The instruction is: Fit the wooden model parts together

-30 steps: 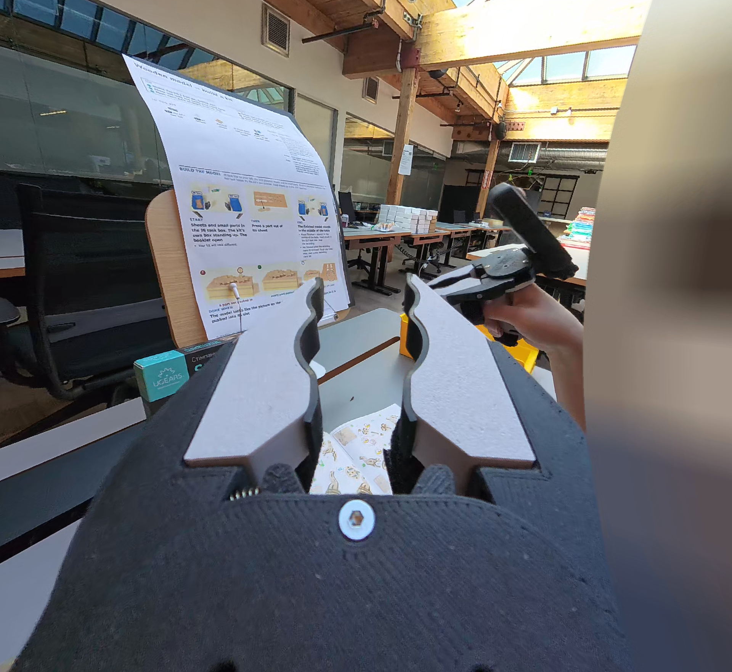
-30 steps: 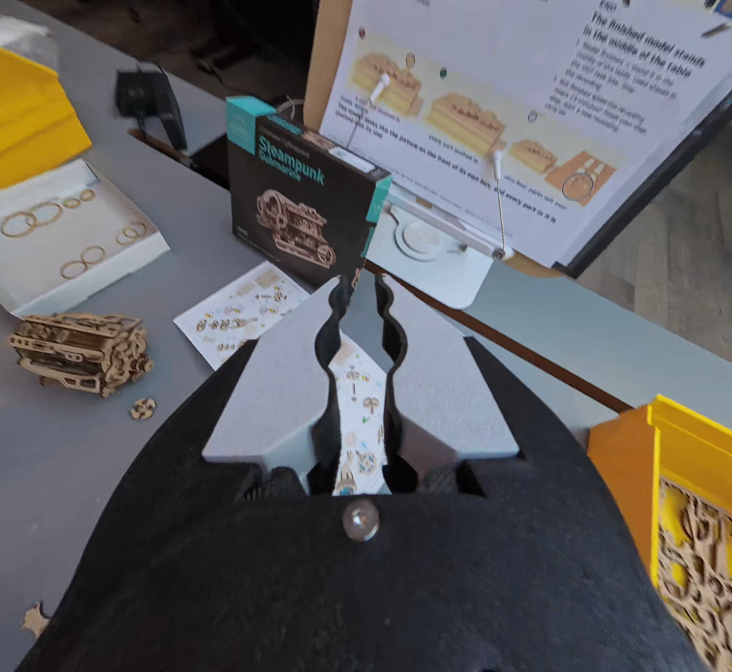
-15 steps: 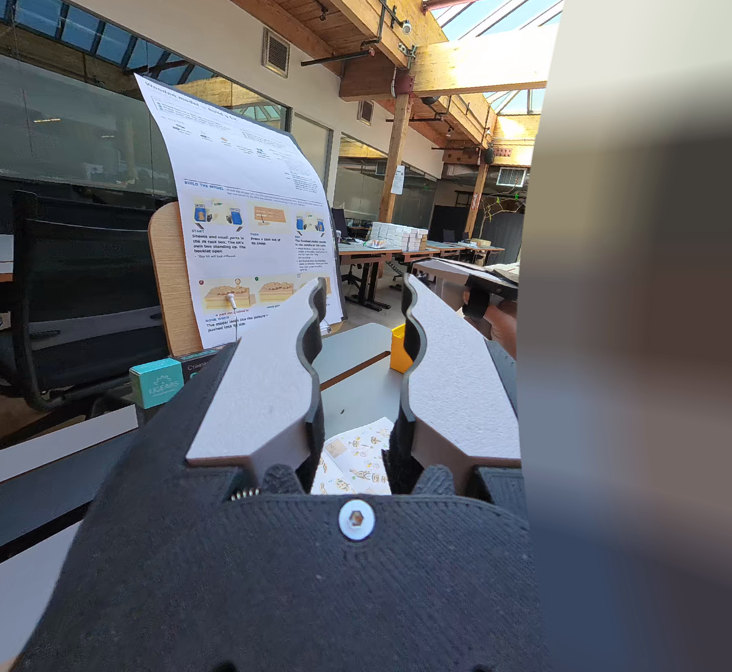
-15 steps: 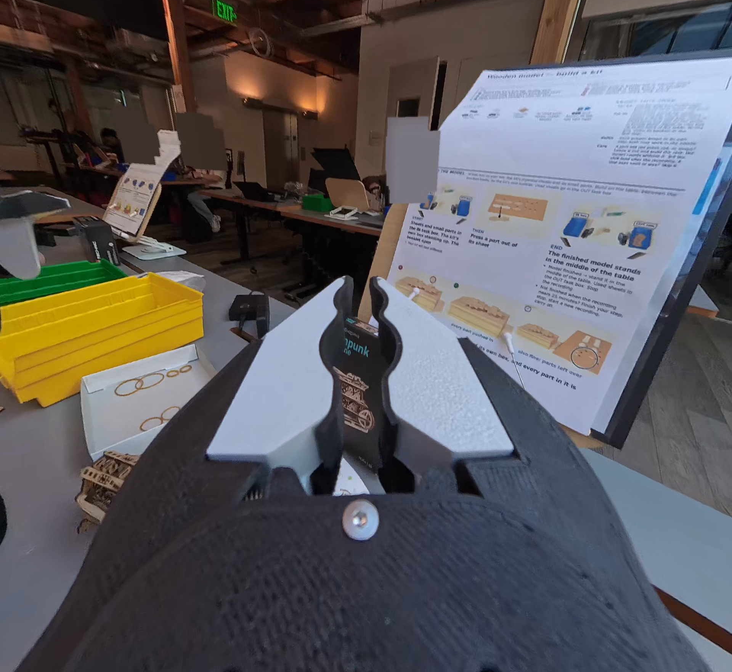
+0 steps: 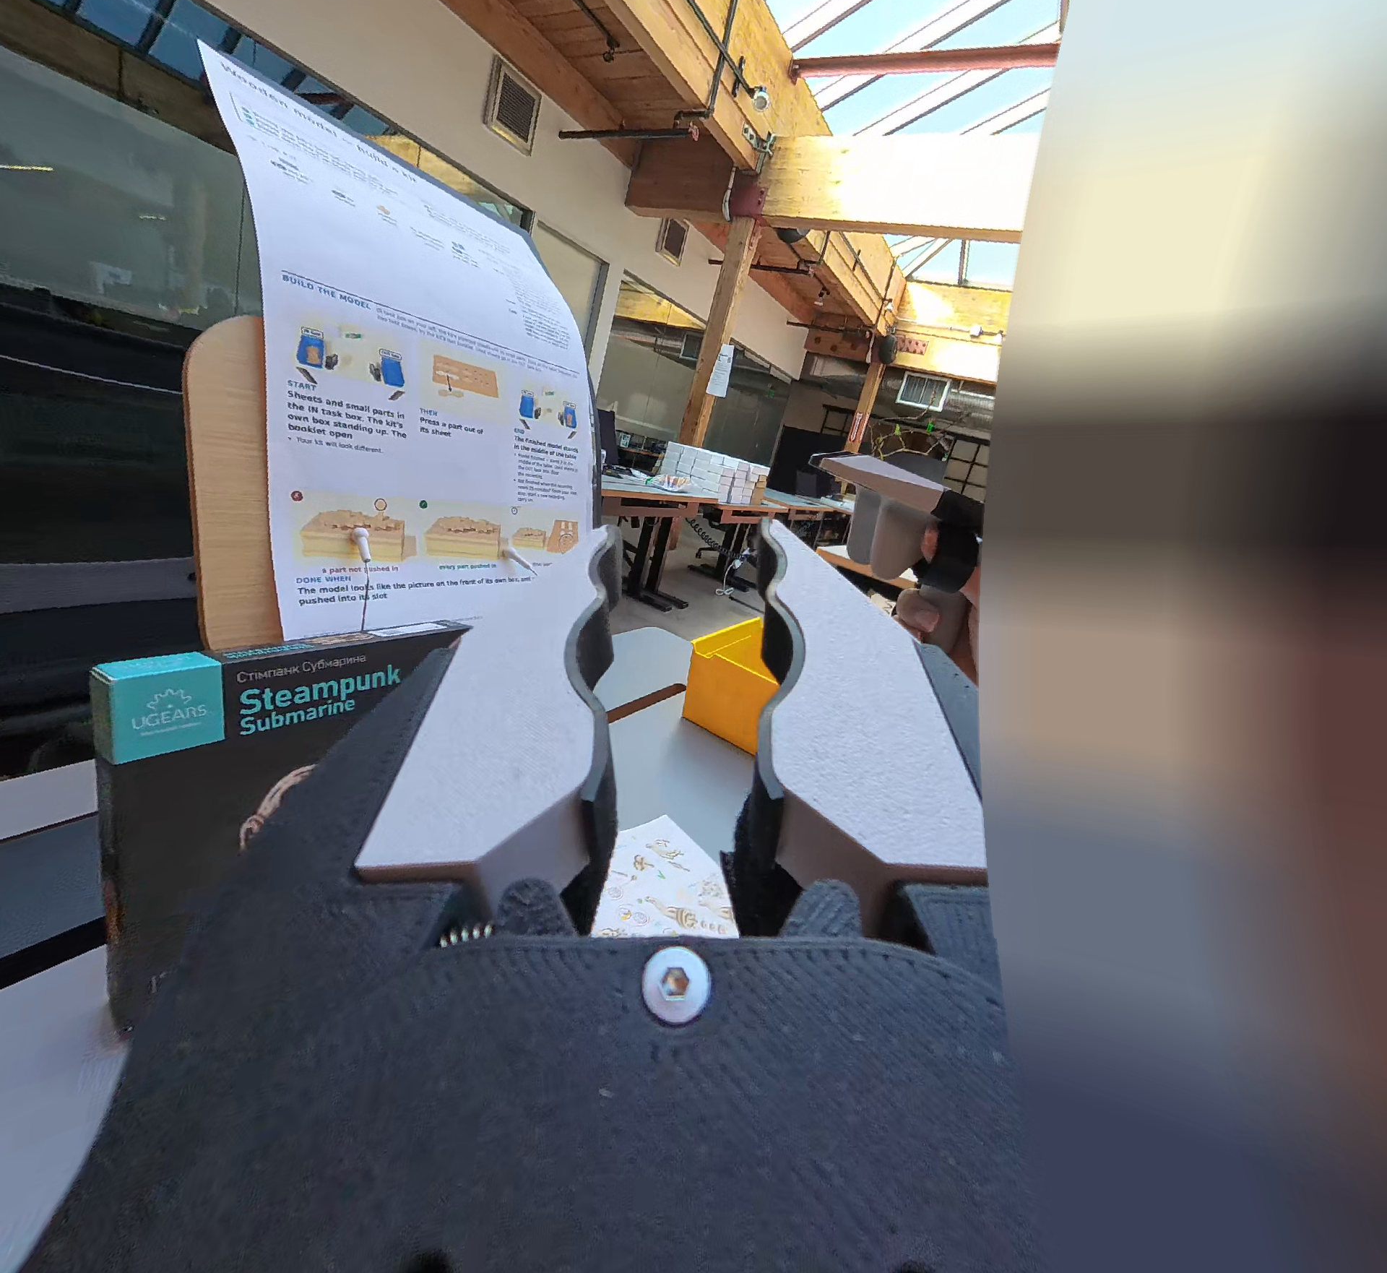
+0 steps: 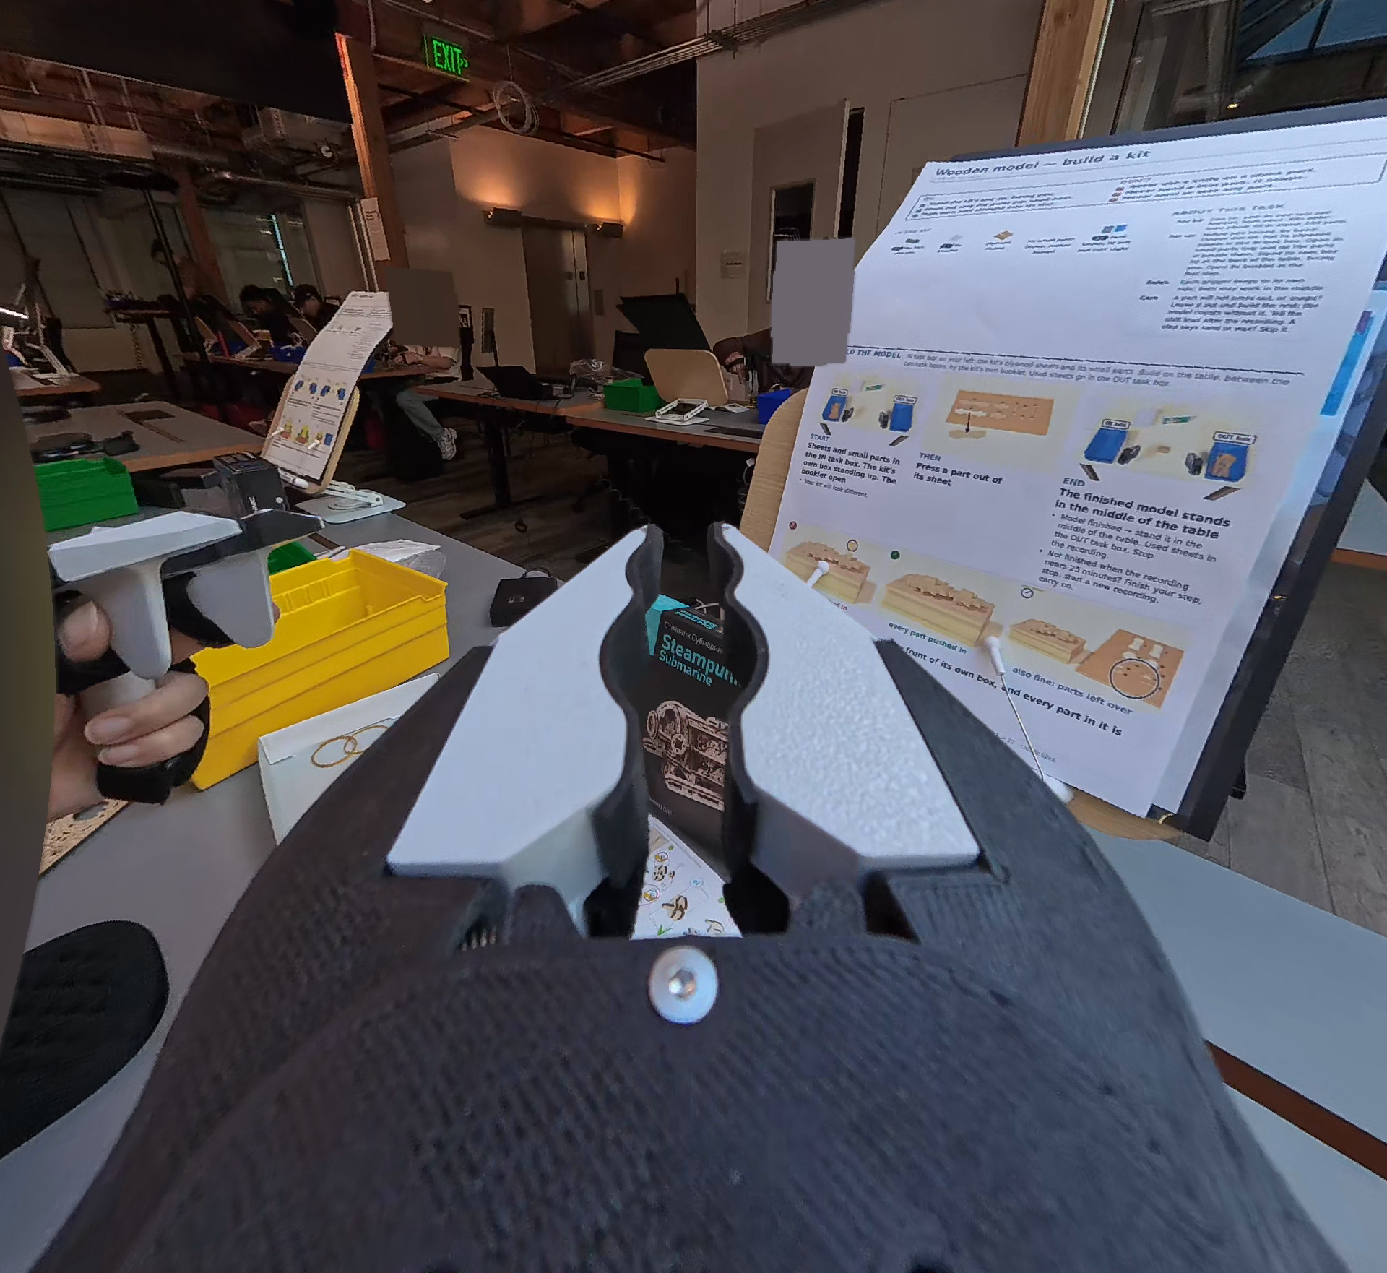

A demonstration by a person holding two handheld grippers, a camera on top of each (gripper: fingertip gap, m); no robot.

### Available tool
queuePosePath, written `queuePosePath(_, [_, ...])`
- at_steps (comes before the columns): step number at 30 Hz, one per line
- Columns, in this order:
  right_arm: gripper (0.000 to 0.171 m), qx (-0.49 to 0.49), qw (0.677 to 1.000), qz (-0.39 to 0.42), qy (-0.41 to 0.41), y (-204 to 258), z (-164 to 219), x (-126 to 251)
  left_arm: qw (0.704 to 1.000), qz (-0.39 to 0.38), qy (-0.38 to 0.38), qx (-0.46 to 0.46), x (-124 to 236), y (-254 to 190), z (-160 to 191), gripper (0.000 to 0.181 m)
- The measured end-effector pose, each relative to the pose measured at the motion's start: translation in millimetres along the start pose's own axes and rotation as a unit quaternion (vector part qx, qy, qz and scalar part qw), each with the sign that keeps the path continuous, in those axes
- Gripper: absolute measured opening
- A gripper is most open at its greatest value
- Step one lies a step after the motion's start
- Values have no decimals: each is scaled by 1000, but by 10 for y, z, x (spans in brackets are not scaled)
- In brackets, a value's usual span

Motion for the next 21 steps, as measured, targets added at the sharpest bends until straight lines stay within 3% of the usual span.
queuePosePath(1, [12, -5, 1000, 1, 6, -25, 29, -10, 1000, 1, 0, 5, -4, -6, 18, 34])
queuePosePath(10, [16, -87, 995, -27, 40, -143, 404, -199, 999, -22, -14, -35, 58, -11, -104, 32])
queuePosePath(21, [19, -61, 998, -15, 23, -161, 329, -131, 1000, -2, -3, -6, 76, -20, -105, 32])
Point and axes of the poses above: each gripper's, where its closed fingertips meet, x back along the fingers, z out of its underside, y = z × x across the jaws, the point moved 2 cm from there along x, back along the fingers, and after that the axes turned 10 degrees about -y, right-handed, at the moved point
